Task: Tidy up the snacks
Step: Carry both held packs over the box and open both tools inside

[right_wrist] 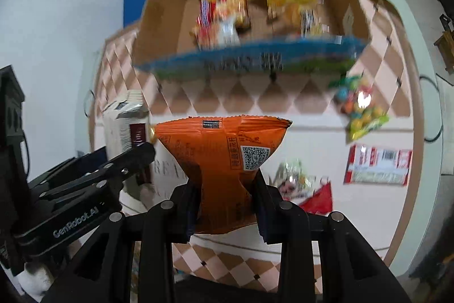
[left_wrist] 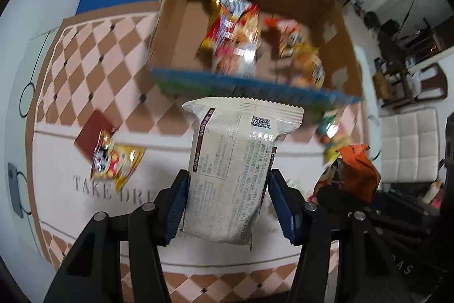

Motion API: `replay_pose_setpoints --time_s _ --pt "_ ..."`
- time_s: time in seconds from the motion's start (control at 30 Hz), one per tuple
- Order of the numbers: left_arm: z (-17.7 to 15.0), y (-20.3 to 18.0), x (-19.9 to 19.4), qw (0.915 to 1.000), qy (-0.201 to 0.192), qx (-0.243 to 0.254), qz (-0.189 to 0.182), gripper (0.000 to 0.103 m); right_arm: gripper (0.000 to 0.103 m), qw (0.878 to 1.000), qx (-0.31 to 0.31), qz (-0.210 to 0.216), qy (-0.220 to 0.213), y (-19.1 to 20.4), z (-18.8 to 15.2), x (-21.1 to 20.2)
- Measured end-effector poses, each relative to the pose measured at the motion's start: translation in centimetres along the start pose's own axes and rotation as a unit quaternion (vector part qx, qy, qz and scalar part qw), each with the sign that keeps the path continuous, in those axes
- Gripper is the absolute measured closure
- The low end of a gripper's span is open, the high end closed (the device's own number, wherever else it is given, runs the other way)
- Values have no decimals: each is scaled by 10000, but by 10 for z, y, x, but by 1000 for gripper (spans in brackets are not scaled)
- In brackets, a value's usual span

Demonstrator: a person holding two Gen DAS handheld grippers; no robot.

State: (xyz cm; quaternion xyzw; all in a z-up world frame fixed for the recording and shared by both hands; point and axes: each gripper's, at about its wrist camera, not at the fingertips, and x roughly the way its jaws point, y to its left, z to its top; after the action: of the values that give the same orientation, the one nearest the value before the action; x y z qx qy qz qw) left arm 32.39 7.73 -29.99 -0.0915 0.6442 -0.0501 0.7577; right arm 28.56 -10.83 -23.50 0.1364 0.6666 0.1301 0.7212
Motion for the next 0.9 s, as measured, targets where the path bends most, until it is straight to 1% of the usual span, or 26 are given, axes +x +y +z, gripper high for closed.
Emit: replay_pose_setpoints --time_s 0.03,0.17,0.37,0.5,0.67,0.7,0.73,0.83,0.9 --pt "7 -1 -1 10000 -26 -17 -43 49 67 9999 30 27 -92 6 9 1" --pt "44 -7 -8 9997 -150 -115 -176 49 67 9991 109 62 -399 3 41 -17" --pt "102 -7 -5 9996 -168 -223 -78 49 67 9975 210 0 -672 0 94 -23" --pt "131 -5 10 9997 -119 -197 75 49 67 9973 251 -29 -694 0 129 -15" --pt "162 5 46 9990 255 -261 266 49 67 9978 273 -128 -590 0 161 6" --pt "166 7 52 9987 307 -268 300 49 67 9981 267 -172 -532 0 169 14" --pt "169 7 58 9977 504 -315 315 49 67 9983 277 -191 -484 -1 173 20" --pt "176 14 82 9954 752 -339 482 49 67 9987 311 -267 -311 -5 188 41" --pt "178 20 95 9940 893 -370 514 49 67 9988 323 -322 -181 -7 195 57"
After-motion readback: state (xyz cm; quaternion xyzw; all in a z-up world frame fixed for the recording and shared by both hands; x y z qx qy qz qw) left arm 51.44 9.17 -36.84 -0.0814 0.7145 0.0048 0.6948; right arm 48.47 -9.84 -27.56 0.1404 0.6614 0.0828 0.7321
